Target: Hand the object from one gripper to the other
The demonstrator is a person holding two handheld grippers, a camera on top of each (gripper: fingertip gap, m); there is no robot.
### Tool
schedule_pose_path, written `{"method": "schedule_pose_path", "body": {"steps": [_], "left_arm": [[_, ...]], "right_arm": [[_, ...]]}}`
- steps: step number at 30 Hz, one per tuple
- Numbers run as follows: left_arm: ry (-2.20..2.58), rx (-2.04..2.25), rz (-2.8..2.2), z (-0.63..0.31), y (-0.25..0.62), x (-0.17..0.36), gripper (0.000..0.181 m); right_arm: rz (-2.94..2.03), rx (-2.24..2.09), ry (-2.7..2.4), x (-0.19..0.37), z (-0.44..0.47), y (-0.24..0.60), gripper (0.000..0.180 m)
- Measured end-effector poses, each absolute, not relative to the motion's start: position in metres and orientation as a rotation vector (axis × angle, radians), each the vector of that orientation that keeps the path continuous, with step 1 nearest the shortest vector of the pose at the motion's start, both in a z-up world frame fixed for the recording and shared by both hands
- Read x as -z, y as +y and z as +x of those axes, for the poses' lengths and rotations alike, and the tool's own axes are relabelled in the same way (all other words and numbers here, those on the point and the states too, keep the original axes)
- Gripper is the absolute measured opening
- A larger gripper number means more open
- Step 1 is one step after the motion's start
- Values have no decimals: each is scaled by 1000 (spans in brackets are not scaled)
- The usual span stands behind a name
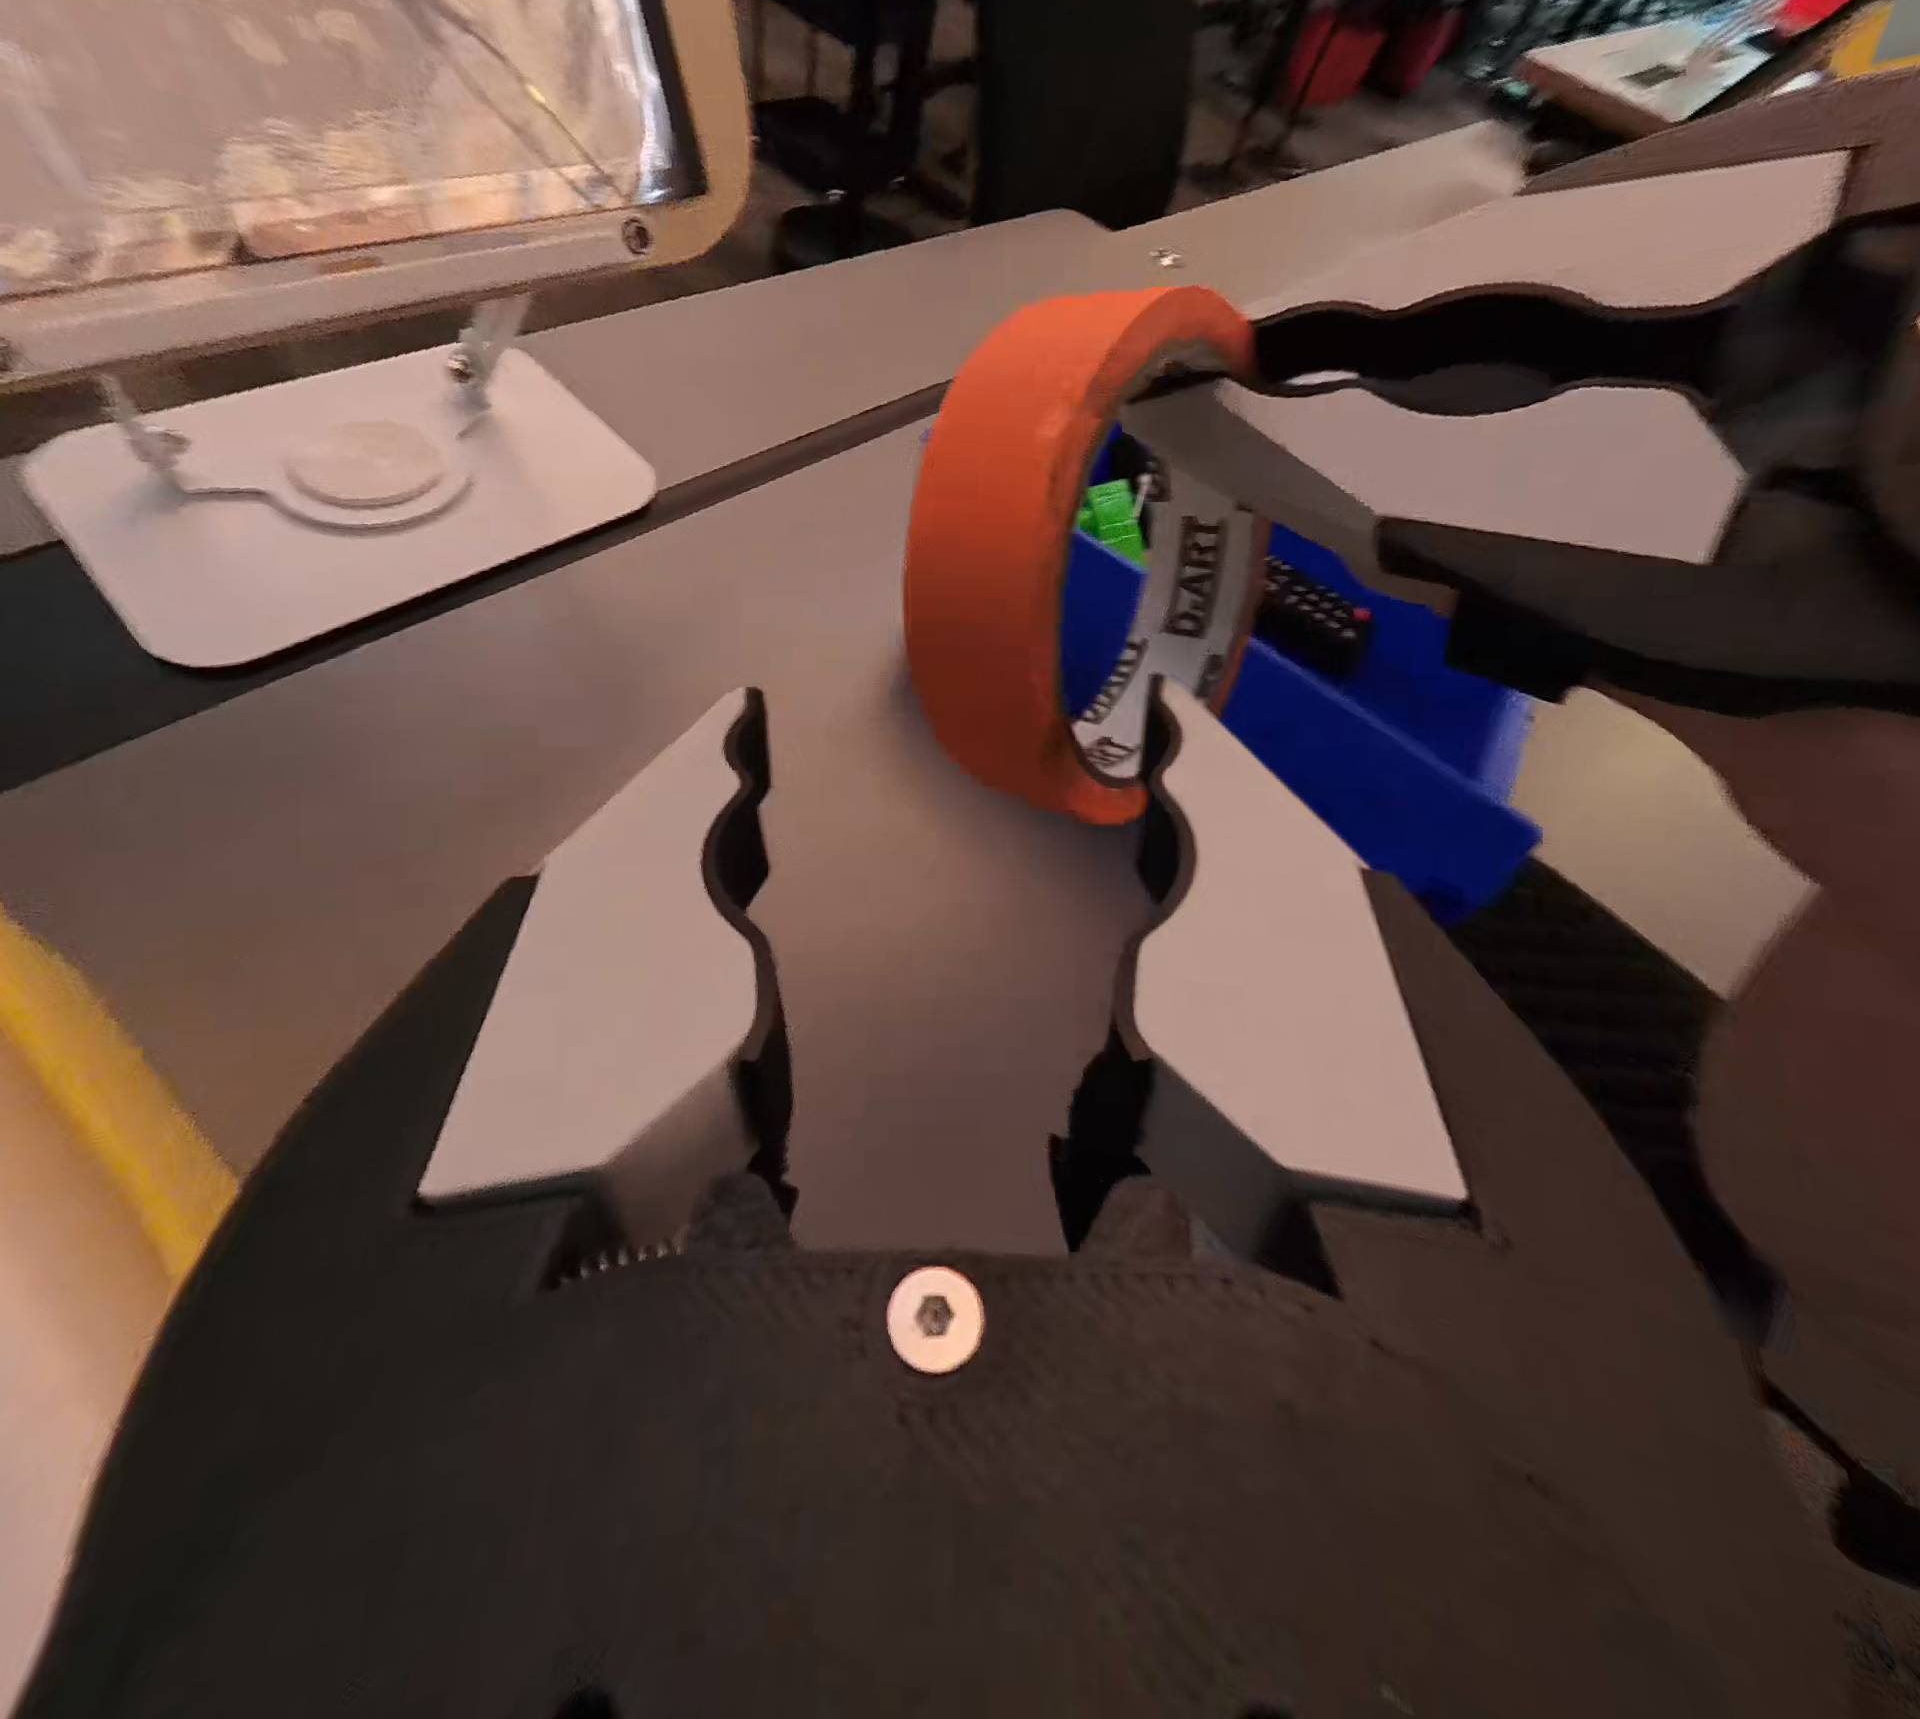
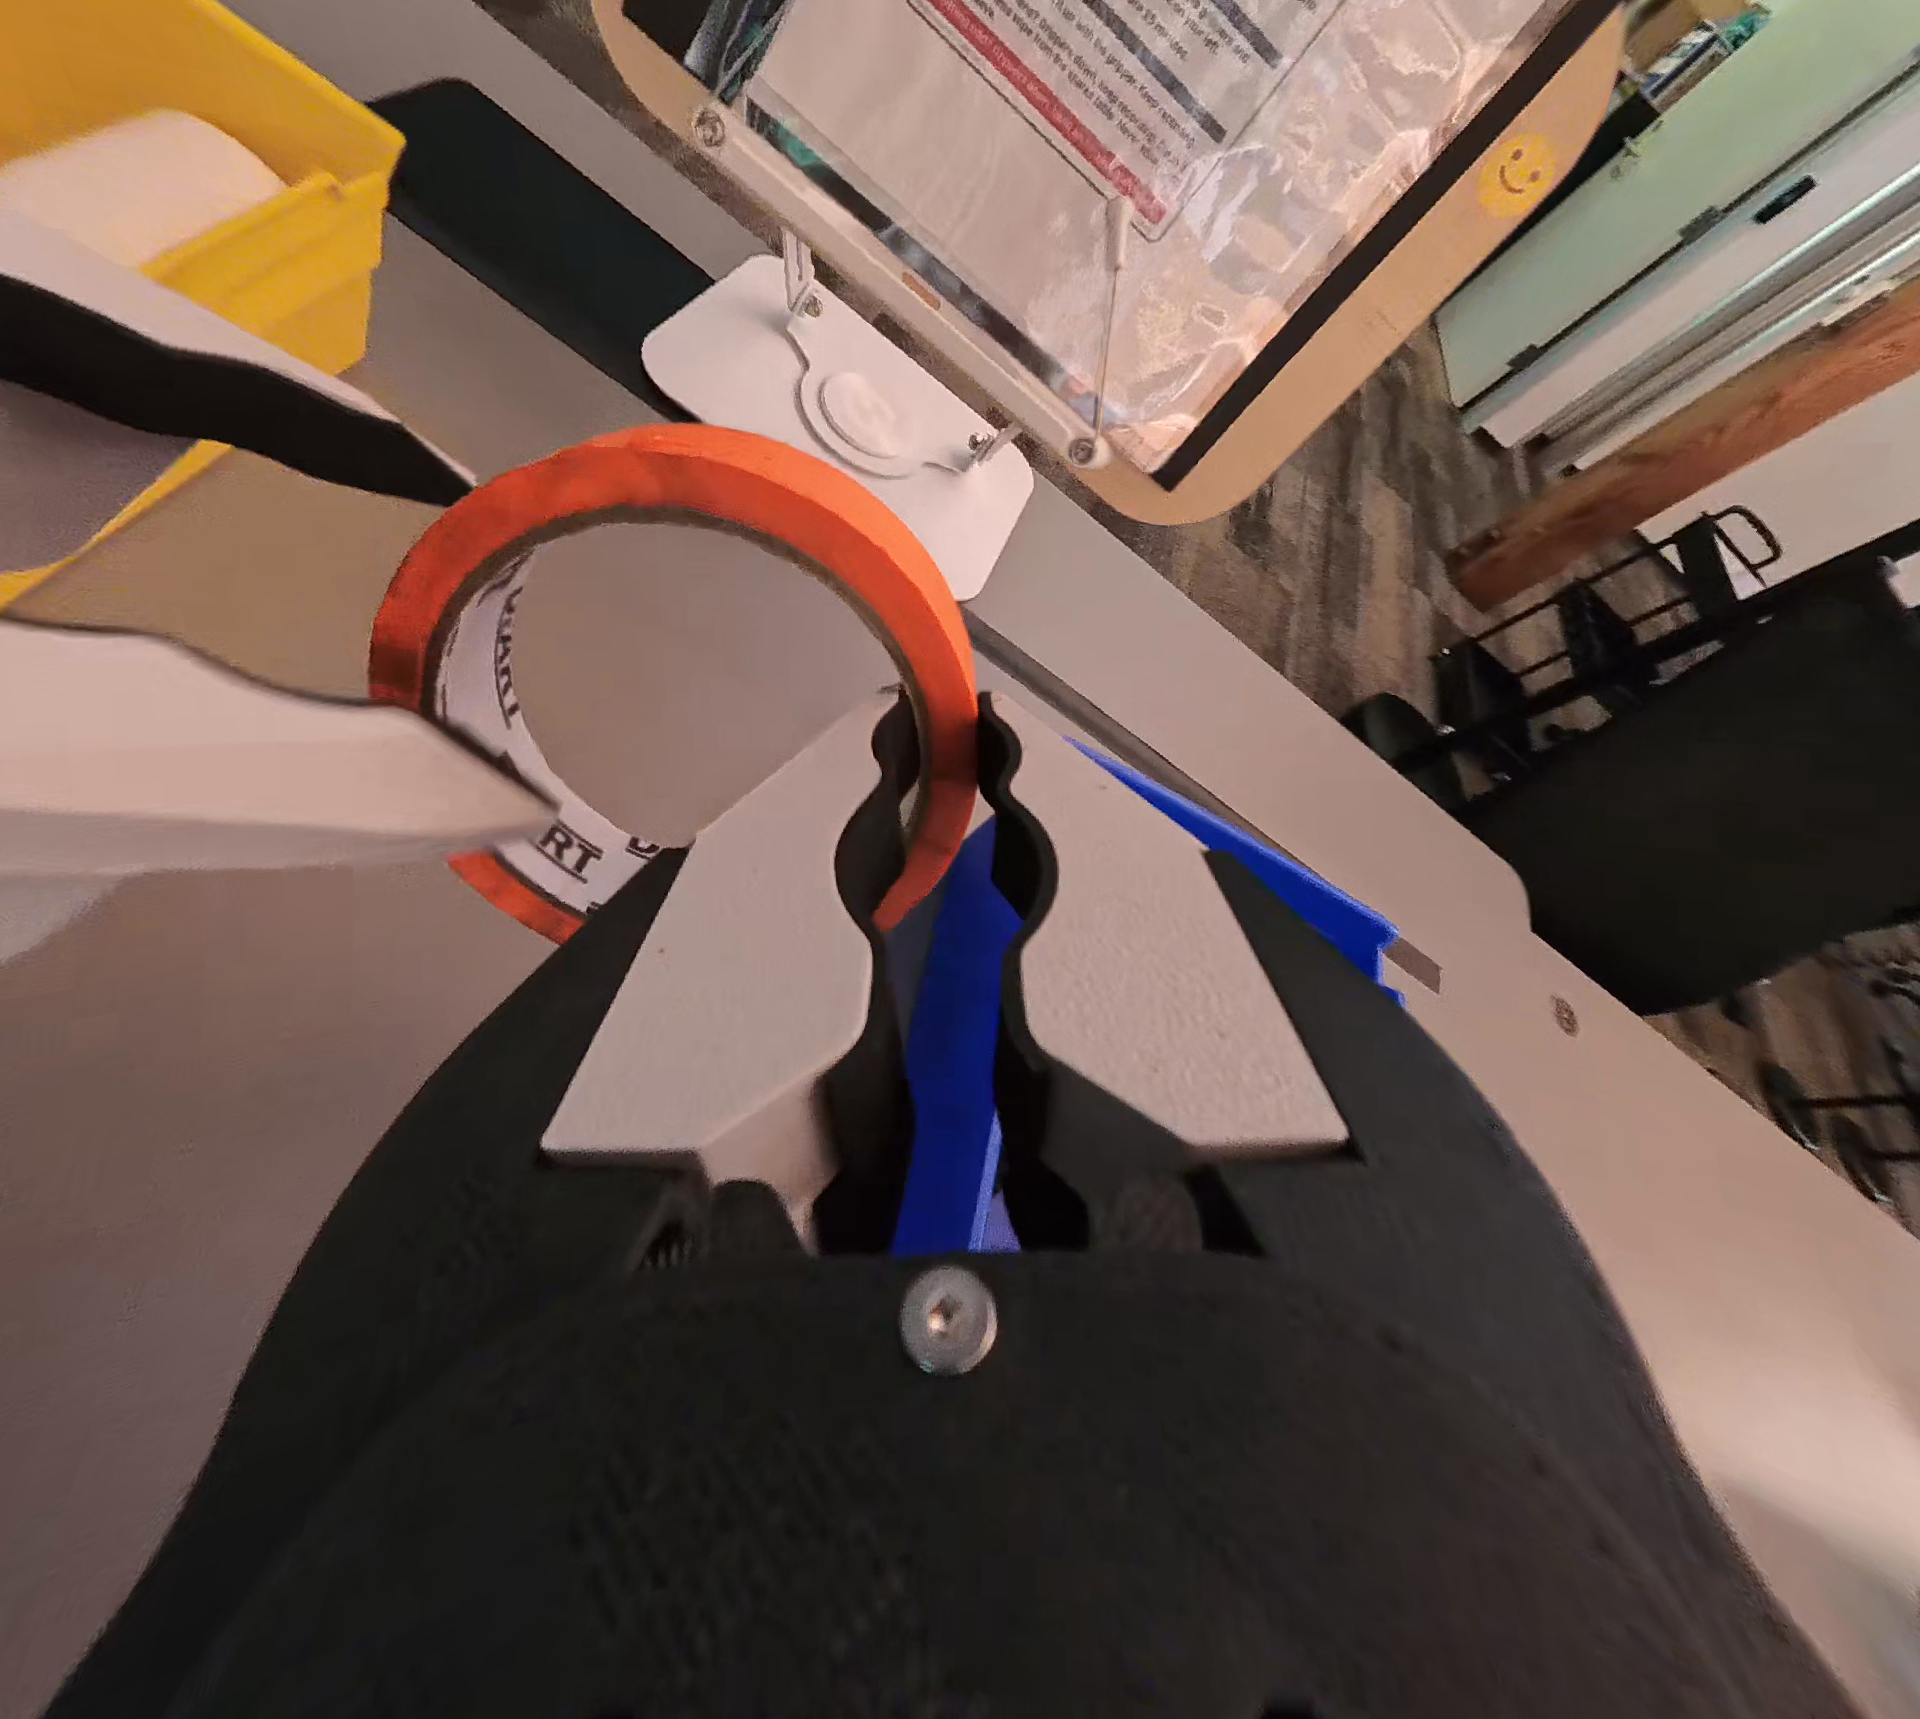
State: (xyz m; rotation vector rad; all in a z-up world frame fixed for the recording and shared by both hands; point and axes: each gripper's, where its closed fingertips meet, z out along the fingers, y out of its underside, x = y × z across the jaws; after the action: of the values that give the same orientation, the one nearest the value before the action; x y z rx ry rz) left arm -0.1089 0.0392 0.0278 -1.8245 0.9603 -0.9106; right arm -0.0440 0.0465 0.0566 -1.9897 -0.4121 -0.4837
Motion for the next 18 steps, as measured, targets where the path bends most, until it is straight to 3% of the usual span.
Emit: {"method": "schedule_pose_path", "body": {"steps": [1,3,6,10,13,18], "left_arm": [[951,883,-1820,-110,42,-27,59],[945,914,-1802,-110,42,-29,28],[992,889,-1863,-112,44,-17,24],[972,961,-1847,-117,53,-20,19],[930,1155,-1805,-123,52,-33,8],[871,1353,-1710,-140,54,-62,8]], "right_arm": [[-1999,497,-418,-55,-46,46,9],[-2001,530,-433,-54,-51,44,9],[-1943,541,-473,-62,-66,41,17],[-1877,324,-610,-80,-107,16,41],[-1791,71,-654,-107,-124,-13,43],[-1566,-206,-578,-160,-104,-34,43]]}}
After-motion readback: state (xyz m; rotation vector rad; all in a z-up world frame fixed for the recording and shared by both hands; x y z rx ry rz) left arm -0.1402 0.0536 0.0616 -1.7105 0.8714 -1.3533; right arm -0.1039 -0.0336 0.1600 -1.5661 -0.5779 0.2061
